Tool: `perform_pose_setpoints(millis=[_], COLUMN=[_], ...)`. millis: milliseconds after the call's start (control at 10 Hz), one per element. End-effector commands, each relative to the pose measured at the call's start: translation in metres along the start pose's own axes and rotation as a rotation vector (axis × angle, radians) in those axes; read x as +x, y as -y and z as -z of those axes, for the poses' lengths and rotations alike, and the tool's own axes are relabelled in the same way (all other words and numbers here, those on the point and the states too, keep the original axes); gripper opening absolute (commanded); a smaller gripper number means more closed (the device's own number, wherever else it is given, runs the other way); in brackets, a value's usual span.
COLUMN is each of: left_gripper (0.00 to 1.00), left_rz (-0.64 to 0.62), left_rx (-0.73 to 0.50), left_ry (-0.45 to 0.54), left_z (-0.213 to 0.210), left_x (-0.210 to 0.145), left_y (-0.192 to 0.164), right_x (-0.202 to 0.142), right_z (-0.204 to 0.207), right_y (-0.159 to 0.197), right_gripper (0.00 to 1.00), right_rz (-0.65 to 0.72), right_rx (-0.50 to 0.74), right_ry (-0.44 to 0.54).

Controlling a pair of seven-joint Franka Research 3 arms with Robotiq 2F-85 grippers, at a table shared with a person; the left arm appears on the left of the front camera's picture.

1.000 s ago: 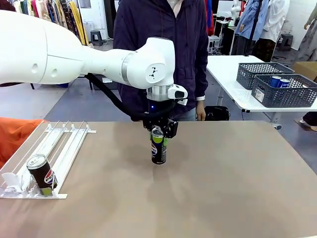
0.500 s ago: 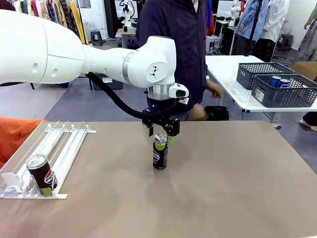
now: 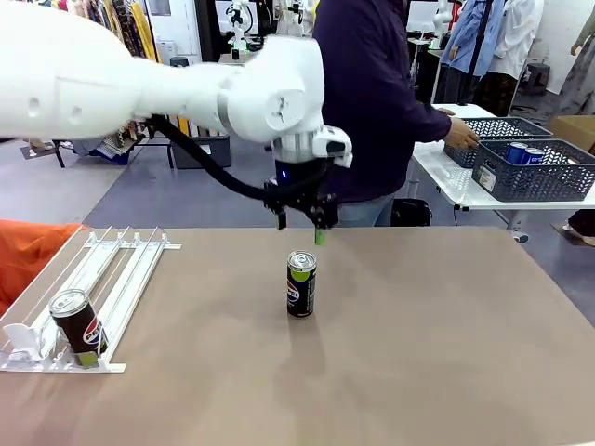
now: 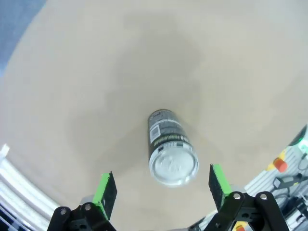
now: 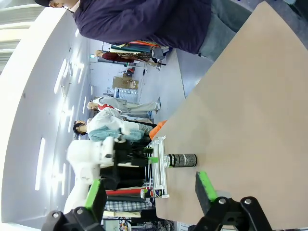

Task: Retrieve and store the cans from the dispenser.
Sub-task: Pick up one can from the Automatic Can Dispenser and place it in the middle of the table.

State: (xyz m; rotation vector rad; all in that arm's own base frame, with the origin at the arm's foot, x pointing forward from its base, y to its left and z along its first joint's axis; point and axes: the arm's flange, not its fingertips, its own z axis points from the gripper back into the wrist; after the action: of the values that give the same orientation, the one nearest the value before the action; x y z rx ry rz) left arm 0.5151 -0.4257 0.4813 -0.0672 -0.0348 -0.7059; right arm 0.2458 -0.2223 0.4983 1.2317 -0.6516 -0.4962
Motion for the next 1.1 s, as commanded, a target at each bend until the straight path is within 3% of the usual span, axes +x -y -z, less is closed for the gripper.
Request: perform_pose_setpoints(millis=[0, 200, 500, 800, 1000], left_gripper=[1.00, 1.00, 1.00, 1.00, 1.00], left_rz=[-0.004, -0.110, -0.466, -0.655, -0.598], left_rx=[-0.022, -0.113, -0.305, -0.626, -0.877], left_ry=[0.076, 0.190, 0.398, 0.559, 0.720], left_z=[-0.054, -0.118, -0.162, -0.139, -0.099], left_x=[-0.069, -0.165, -0.315, -0.426, -0.461], left_y=[-0.023, -0.090, -0.199, -0.285, -0.310], right_x=[0.002, 0.002, 0.002, 0.002, 0.002], right_z=[0.002, 0.002, 0.002, 0.002, 0.002], right_y=[-0.001, -0.001, -0.001, -0.001, -0.001], right_gripper=[1.00, 1.00, 1.00, 1.00, 1.00], right_rz=[-0.024, -0.024, -0.024, -0.024, -0.024], right_rx=[0.031, 0.031, 0.031, 0.031, 0.031], right_ry=[0.013, 0.013, 0.013, 0.013, 0.013])
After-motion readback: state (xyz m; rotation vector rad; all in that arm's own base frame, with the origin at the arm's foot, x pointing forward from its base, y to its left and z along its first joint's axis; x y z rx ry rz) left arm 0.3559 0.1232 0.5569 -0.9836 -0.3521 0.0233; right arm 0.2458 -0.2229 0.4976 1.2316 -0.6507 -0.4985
